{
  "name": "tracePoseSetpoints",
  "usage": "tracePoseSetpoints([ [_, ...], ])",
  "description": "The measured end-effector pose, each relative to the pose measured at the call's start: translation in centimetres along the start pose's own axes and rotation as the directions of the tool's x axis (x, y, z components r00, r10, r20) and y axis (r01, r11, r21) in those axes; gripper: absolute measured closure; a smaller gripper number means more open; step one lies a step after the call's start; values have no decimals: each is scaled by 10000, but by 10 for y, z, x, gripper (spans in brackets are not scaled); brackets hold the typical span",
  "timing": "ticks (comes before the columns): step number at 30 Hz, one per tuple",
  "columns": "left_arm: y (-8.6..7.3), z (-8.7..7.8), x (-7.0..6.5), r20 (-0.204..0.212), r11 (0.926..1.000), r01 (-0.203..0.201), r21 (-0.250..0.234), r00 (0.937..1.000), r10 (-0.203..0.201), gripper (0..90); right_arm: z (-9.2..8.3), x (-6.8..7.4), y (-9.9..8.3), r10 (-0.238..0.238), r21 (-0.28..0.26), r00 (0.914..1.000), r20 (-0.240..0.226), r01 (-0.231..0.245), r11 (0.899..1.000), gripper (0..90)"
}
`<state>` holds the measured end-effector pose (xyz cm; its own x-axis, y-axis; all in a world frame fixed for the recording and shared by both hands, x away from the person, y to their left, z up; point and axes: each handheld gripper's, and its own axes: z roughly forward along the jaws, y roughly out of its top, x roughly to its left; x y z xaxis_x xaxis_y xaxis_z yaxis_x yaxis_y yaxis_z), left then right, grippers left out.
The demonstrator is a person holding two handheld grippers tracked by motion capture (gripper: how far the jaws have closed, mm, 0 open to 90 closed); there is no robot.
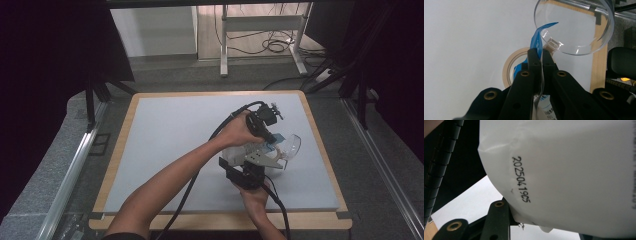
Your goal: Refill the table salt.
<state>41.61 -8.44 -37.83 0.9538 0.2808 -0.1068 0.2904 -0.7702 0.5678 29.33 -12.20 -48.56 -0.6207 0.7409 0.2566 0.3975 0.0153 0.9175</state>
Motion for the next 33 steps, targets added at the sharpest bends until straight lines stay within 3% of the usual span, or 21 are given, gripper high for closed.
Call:
tracePoseSetpoints([
  [33,0,-3,0,19,10000,-3,-55,10000,3,899,-5,2,5,359,-167,9990,-284,-364,9992,596],
])
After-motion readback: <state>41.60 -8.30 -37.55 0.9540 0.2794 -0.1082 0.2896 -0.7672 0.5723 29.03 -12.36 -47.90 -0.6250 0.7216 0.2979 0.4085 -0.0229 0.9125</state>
